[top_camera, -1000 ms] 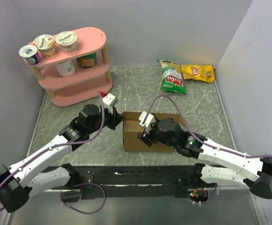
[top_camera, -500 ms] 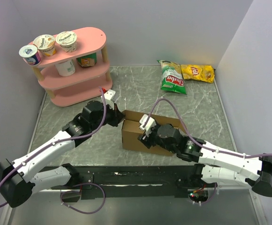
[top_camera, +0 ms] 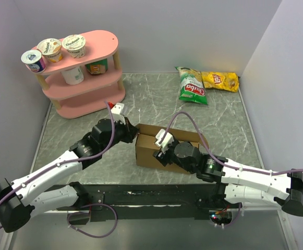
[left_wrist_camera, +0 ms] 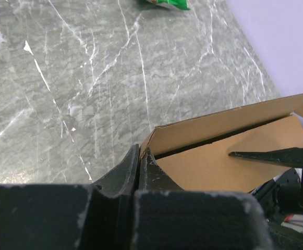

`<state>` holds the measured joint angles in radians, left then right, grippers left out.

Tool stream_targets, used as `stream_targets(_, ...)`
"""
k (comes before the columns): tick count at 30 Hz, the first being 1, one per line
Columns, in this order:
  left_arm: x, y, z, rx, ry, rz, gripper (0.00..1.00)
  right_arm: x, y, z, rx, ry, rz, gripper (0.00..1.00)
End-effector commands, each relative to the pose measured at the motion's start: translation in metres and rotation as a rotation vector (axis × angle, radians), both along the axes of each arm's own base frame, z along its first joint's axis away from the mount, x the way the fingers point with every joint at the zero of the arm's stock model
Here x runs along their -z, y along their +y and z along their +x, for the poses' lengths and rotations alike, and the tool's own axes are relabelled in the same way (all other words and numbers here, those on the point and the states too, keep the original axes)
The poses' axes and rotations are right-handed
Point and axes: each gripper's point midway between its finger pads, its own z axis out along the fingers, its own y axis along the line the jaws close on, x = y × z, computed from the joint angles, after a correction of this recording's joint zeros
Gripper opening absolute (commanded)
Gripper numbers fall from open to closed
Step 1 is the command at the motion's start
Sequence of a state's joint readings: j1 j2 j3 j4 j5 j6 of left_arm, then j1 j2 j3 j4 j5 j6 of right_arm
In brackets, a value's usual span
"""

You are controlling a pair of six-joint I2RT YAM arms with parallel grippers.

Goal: Fold the paper box

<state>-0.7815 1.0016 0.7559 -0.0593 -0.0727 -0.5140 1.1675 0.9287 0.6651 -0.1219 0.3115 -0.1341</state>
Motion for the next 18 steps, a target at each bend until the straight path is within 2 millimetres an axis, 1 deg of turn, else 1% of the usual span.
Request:
stream_targets(1, 0.007, -0.012, -0.017, 0.007, 0.061, -0.069, 0.01, 0.032, -0.004, -0.014, -0.021, 0.085, -0.051, 0.66)
stream_targets(8, 0.013, -0.014, -0.021, -0.032, 0.081, -0.092, 0.01, 0.036, -0.003, -0.015, -0.018, 0.093, -0.056, 0.65)
stream_targets(13, 0.024, -0.018, -0.032, -0.010, 0.094, -0.081, 0.01, 0.035, -0.004, -0.015, -0.013, 0.088, -0.051, 0.65)
stream_targets(16, 0.022, -0.023, -0.035, 0.022, 0.067, -0.086, 0.01, 0.036, -0.006, -0.015, -0.008, 0.089, -0.053, 0.65)
stream_targets(18, 0.028, -0.024, -0.040, 0.042, 0.067, -0.070, 0.01, 0.036, -0.006, -0.015, -0.006, 0.088, -0.051, 0.65)
